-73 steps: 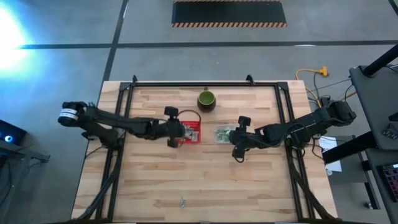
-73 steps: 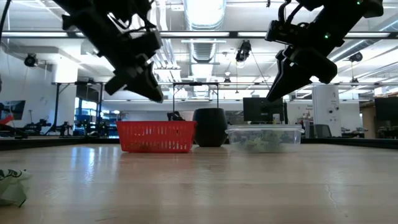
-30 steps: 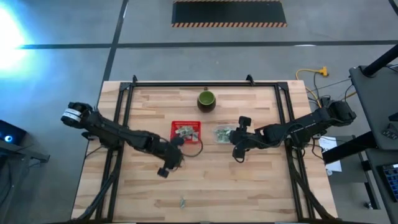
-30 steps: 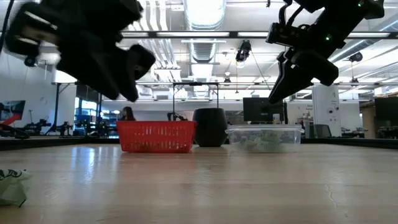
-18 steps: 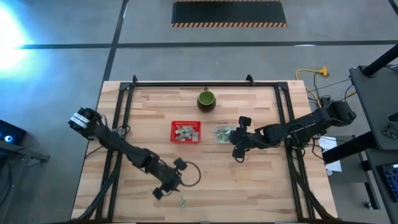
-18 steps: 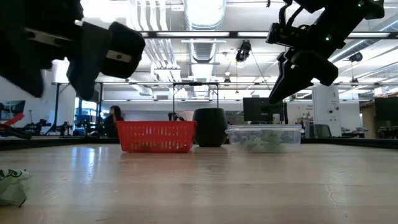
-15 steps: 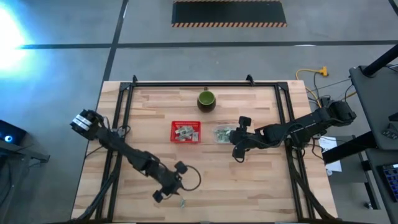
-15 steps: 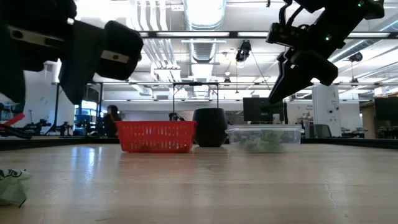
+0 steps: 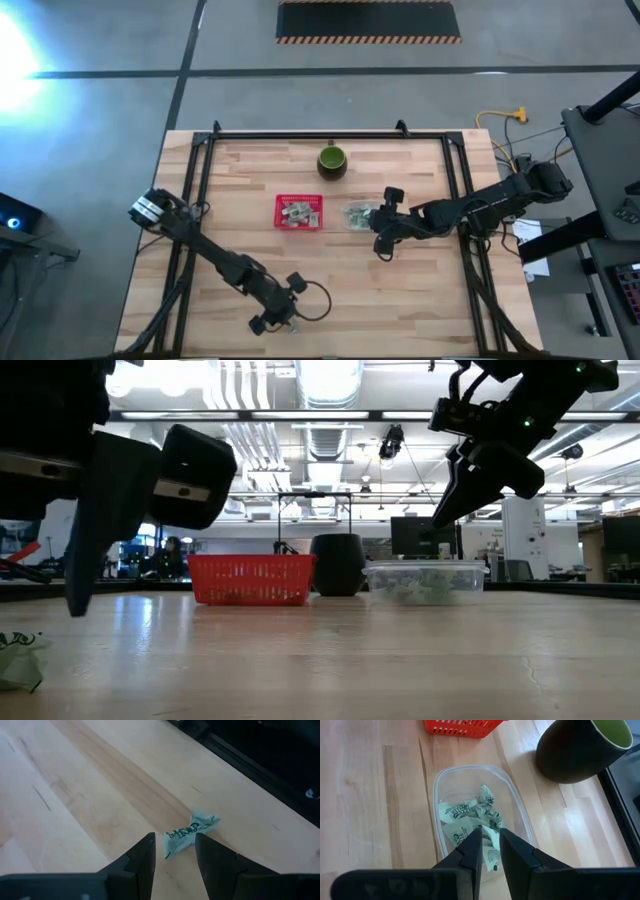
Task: Pick and place items into bin
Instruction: Put the stevia packet into the red bin
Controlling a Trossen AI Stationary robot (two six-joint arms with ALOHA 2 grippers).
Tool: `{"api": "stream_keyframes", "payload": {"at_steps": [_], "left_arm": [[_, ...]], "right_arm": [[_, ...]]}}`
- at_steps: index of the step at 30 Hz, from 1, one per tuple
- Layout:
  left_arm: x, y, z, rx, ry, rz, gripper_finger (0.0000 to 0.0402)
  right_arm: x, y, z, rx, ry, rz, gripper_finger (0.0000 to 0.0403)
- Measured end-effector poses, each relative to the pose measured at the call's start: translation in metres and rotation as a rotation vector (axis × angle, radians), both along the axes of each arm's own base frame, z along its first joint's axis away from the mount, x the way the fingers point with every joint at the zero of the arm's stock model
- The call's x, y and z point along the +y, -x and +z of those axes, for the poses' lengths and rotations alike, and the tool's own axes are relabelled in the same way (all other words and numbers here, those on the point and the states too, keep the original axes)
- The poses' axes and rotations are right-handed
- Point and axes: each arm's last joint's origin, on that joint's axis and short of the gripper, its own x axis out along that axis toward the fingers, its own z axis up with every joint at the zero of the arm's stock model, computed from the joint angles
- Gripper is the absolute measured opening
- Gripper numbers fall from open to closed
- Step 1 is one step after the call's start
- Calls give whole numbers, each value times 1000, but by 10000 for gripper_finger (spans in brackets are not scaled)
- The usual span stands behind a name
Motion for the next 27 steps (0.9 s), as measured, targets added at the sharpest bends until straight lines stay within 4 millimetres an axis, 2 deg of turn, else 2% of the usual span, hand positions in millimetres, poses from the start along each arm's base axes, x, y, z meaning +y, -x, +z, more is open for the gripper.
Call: {"api": "stream_keyframes", "payload": {"at_steps": [21,27], "left_arm": [[-3,-6,-15,37,-19,-4,121],[-3,-6,-15,37,-19,-4,67]], "right_arm": [[0,1,-3,-3,-1,0,57],[0,1,-3,-3,-1,0,57]]}}
